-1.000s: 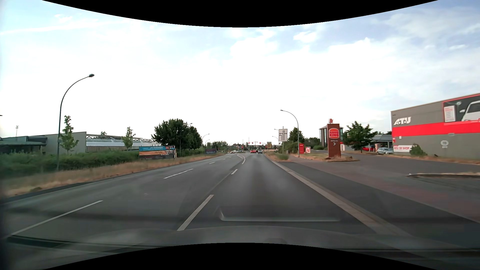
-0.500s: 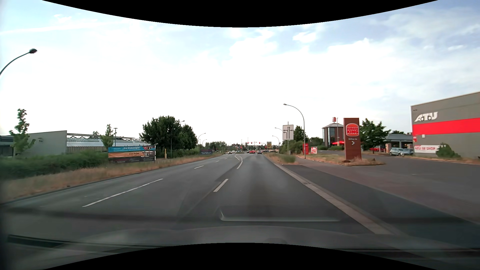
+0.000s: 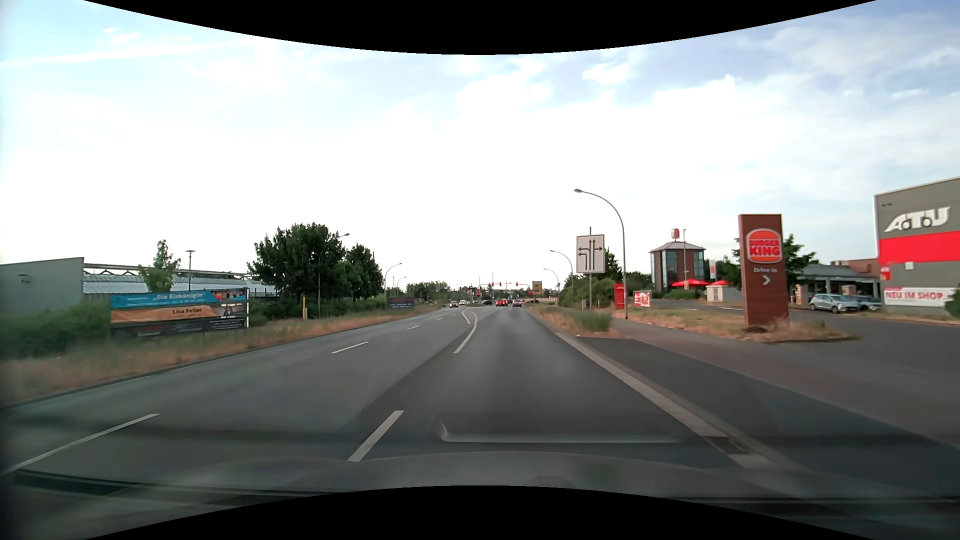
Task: Follow the waypoints while adhering to traffic rules and regulations
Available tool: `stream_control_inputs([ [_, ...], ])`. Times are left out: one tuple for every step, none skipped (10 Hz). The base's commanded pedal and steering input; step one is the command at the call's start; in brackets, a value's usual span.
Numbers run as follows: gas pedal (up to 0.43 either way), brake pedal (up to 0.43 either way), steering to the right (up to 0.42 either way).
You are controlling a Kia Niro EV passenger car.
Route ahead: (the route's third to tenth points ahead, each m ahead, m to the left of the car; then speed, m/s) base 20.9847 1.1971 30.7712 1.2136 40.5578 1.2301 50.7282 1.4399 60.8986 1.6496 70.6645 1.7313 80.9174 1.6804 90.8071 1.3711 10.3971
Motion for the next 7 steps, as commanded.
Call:
stream_control_inputs([
  [0.000, 0.000, 0.000],
  [0.000, 0.000, 0.000],
  [0.000, 0.000, -0.001],
  [0.000, 0.000, -0.003],
  [0.000, 0.000, -0.005],
  [0.000, 0.000, -0.006],
  [0.000, 0.000, -0.006],
])
